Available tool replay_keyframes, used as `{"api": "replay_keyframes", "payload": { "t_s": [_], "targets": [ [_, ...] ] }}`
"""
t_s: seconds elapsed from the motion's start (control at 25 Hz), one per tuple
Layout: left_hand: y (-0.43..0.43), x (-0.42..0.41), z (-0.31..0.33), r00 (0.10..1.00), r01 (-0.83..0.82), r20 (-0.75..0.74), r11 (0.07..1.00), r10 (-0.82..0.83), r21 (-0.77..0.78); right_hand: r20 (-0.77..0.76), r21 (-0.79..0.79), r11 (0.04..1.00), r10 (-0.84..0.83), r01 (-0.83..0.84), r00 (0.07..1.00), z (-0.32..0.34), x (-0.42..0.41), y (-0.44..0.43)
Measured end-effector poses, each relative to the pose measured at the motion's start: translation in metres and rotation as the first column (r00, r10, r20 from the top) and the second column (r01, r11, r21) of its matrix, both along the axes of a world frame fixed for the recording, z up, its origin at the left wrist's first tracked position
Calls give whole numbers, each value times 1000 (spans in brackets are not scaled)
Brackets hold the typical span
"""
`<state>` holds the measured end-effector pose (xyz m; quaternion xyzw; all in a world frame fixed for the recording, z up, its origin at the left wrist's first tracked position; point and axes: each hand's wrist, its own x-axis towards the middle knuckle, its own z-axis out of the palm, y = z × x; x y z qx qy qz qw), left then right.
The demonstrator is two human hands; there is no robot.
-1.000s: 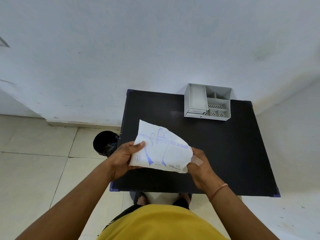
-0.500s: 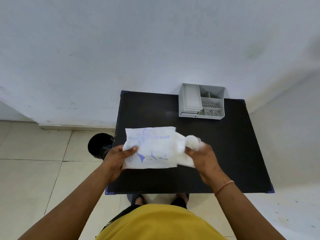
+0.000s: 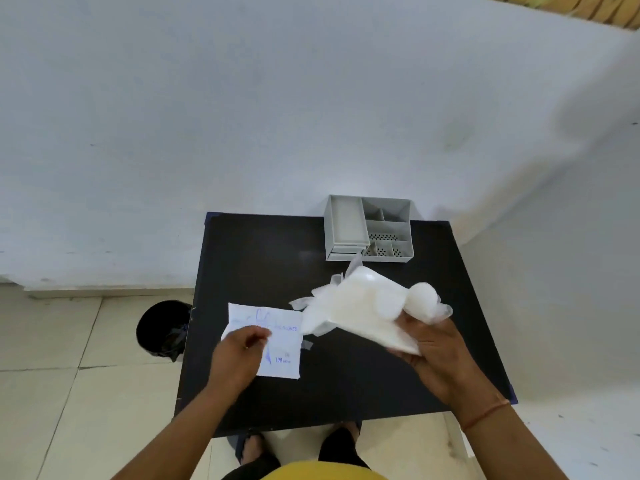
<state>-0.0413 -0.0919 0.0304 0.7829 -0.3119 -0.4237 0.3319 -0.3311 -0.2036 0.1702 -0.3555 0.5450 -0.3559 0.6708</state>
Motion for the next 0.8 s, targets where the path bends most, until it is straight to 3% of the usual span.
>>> {"api": "replay_keyframes", "payload": {
  "t_s": [0.04,0.08,0.12,0.16,0.2,0.28,0.44,0.48,0.64,0.72,0.8],
  "targets": [
    [-7,-13,19,937,-14,-347,999,25,34,87,56,998,-14,9,996,0,-3,-1],
    [-12,-27,35,746,-13,-664,999,41,47,159,104,995,-23,7,987,0,-5,-1],
    [-16,-41,50,508,-34,-860,999,47,35,216,137,991,-29,-1,976,0,-7,-1],
    [-21,-51,61,299,-71,-954,997,23,2,261,158,987,-36,-6,965,-1,-9,-1],
    [-29,-61,72,170,-95,-985,994,-30,-46,294,172,985,-37,-15,955,-1,-12,-1],
    [-42,-76,89,76,-109,-990,986,-116,-124,283,178,983,-13,-40,959,-3,-21,-3],
    [-61,-89,110,162,-14,-977,990,-136,-140,140,110,987,102,-118,985,0,-38,-13],
    [-64,-91,115,225,19,-965,991,-137,-136,109,95,986,127,-138,986,2,-41,-17],
    [-78,-111,132,646,90,-752,991,-133,-98,84,103,972,202,-210,976,7,-52,-33],
    [-81,-118,136,735,44,-669,992,-114,-121,114,126,968,202,-215,973,7,-54,-40],
    [-80,-122,140,768,0,-629,982,-121,-188,182,159,965,179,-208,967,5,-55,-47]
  ]
}}
